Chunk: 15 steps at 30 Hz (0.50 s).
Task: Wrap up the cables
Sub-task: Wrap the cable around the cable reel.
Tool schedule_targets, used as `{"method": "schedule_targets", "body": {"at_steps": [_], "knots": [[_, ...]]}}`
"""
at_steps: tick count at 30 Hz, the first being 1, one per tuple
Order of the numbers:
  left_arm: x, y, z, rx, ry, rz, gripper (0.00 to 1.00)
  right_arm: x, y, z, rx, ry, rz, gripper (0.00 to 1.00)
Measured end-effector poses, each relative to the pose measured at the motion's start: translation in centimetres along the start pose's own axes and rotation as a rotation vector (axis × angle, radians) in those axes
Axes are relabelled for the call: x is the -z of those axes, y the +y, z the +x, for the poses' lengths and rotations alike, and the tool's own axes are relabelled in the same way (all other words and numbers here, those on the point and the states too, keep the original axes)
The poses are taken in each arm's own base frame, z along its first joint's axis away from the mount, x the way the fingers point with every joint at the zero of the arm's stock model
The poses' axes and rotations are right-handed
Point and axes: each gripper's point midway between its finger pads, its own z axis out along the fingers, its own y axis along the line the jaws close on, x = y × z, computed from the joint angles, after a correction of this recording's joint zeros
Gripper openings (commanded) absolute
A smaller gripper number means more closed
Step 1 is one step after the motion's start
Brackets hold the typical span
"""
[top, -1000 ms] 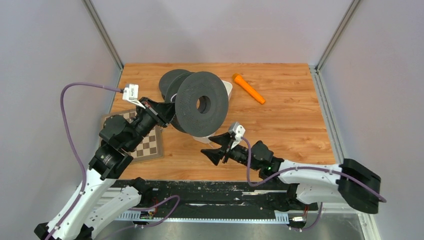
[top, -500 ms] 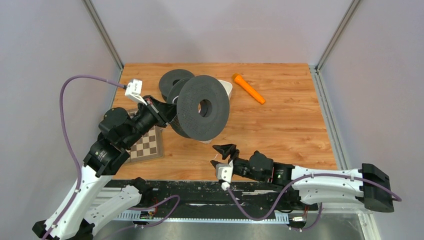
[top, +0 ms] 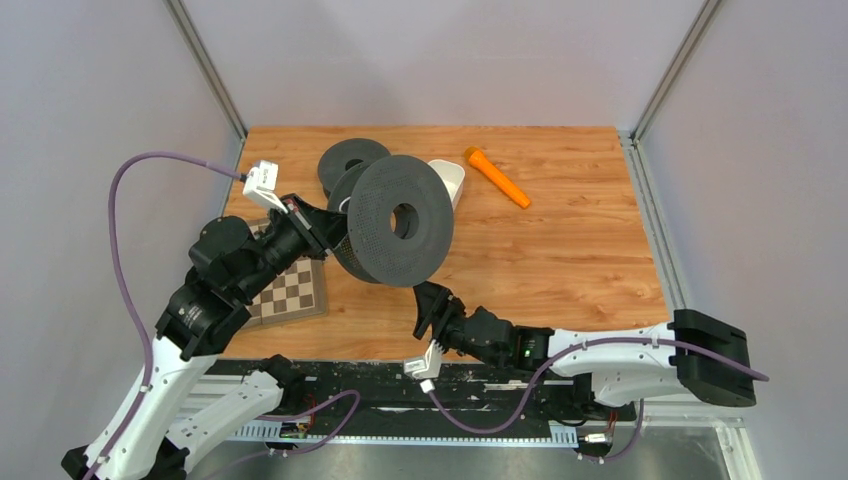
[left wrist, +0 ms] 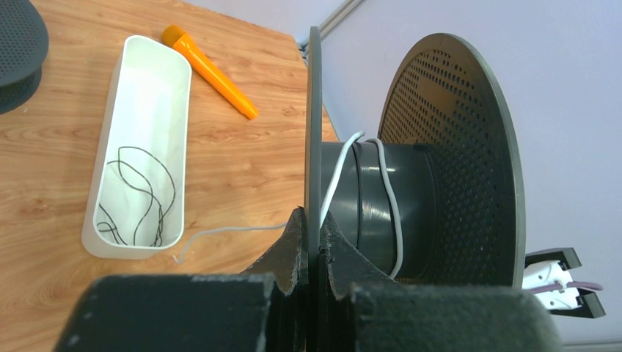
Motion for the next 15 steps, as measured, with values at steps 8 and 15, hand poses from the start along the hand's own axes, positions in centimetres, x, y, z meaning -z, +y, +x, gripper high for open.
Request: {"method": "schedule_targets", "body": {"at_steps": [8, 15], "knots": [[-0.1, -0.3, 0.4, 0.014, 0.026, 0.013, 0.00, -2.1, -0.9, -0.7, 0.158, 0.007, -0.014, 0.64], [0.1, -0.5, 0.7, 0.015, 0.041, 0.020, 0.00, -4.4, 1.0, 0.1, 0.255, 0.039, -0.095, 0.43]]}}
